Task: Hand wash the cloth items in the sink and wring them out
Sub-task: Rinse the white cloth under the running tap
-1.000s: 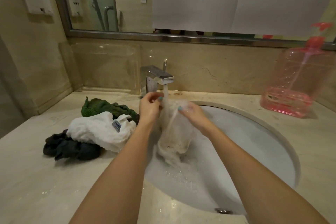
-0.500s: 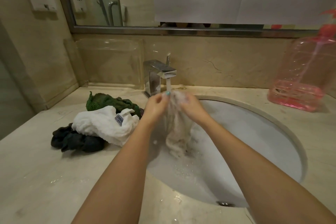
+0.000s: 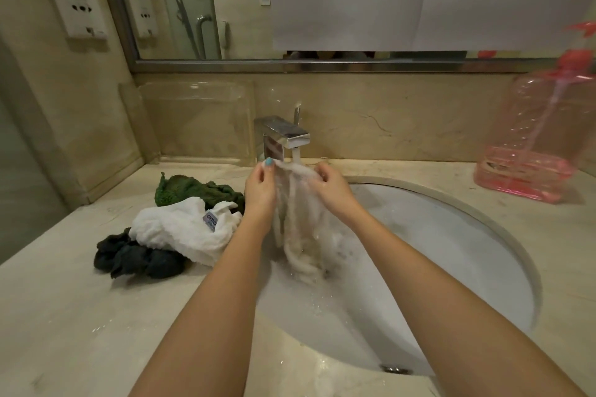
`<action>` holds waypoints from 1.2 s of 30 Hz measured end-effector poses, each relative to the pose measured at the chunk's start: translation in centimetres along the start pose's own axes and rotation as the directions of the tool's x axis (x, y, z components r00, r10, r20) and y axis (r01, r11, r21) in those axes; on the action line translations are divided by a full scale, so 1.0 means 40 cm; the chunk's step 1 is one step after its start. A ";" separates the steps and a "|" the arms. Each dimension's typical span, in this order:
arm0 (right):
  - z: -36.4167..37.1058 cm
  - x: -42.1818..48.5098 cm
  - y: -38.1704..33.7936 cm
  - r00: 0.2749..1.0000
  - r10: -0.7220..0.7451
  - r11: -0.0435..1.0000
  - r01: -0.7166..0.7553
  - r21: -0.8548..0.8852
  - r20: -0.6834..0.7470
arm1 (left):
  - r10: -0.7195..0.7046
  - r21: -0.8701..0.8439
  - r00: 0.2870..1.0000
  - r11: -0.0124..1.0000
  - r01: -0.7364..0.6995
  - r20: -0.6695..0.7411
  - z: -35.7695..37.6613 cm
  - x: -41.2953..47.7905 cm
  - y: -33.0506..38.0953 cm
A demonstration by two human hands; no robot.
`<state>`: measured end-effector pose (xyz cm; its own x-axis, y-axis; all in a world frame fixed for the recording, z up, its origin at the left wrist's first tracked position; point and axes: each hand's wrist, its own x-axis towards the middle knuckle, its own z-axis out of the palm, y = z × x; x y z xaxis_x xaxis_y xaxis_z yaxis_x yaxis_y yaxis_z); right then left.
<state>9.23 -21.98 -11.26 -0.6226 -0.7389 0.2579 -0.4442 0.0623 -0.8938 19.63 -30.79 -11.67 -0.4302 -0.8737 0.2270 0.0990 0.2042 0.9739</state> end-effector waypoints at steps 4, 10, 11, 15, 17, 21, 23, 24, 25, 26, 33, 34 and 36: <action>-0.046 -0.009 0.016 0.999 0.021 0.998 -0.023 0.056 0.041 | 0.024 0.030 1.000 0.999 -0.025 0.014 0.014 0.011 0.003; 0.035 -0.030 -0.040 0.999 -0.041 0.993 0.037 0.112 0.035 | -0.178 0.007 0.983 0.984 0.178 0.045 0.066 -0.002 0.019; 0.053 -0.027 -0.043 0.999 -0.038 0.998 0.038 0.060 0.001 | -0.172 0.021 0.982 0.985 0.171 0.077 0.078 -0.011 0.018; 0.036 0.003 -0.021 0.918 0.244 0.954 -0.169 0.249 -0.313 | -0.112 0.043 0.964 0.994 0.105 0.242 0.111 -0.085 0.033; 0.043 0.002 -0.022 0.896 0.290 0.929 -0.179 0.324 -0.336 | -0.104 0.078 0.962 0.993 0.086 0.253 0.108 -0.079 0.028; 0.119 -0.042 -0.059 0.973 0.087 0.985 -0.052 0.163 -0.214 | -0.168 0.029 0.981 0.986 0.166 0.096 0.051 -0.015 0.004; 0.115 -0.043 -0.060 0.981 0.051 0.994 -0.031 0.108 -0.187 | -0.201 0.046 0.971 0.979 0.196 0.130 0.042 -0.016 -0.006; 0.099 -0.031 -0.049 0.976 0.054 0.996 -0.037 0.084 -0.211 | -0.211 0.039 0.962 0.977 0.207 0.172 0.047 -0.019 -0.004; 0.077 -0.018 -0.036 0.966 0.074 0.996 -0.058 0.071 -0.247 | -0.218 0.016 0.950 0.975 0.220 0.223 0.059 -0.030 0.010; 0.051 -0.004 -0.019 0.956 0.105 0.994 -0.092 0.059 -0.273 | -0.222 -0.004 0.935 0.973 0.232 0.277 0.074 -0.042 0.028; -0.079 -0.012 0.051 0.965 0.168 0.981 -0.184 -0.065 -0.200 | -0.096 0.214 0.979 0.975 0.056 0.180 0.021 -0.012 0.009; -0.084 -0.010 0.053 0.967 0.151 0.986 -0.164 -0.043 -0.207 | -0.058 0.277 0.984 0.961 0.010 0.168 0.011 -0.006 0.003; -0.084 -0.011 0.059 0.978 0.119 0.989 -0.131 -0.061 -0.169 | -0.027 0.397 0.983 0.917 -0.048 0.181 0.003 -0.003 -0.004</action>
<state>6.30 -19.27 -12.25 -0.7713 -0.6016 0.2077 -0.3971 0.2000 -0.8957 19.58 -30.67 -11.84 -0.5884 -0.7842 0.1970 -0.2443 0.4046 0.8812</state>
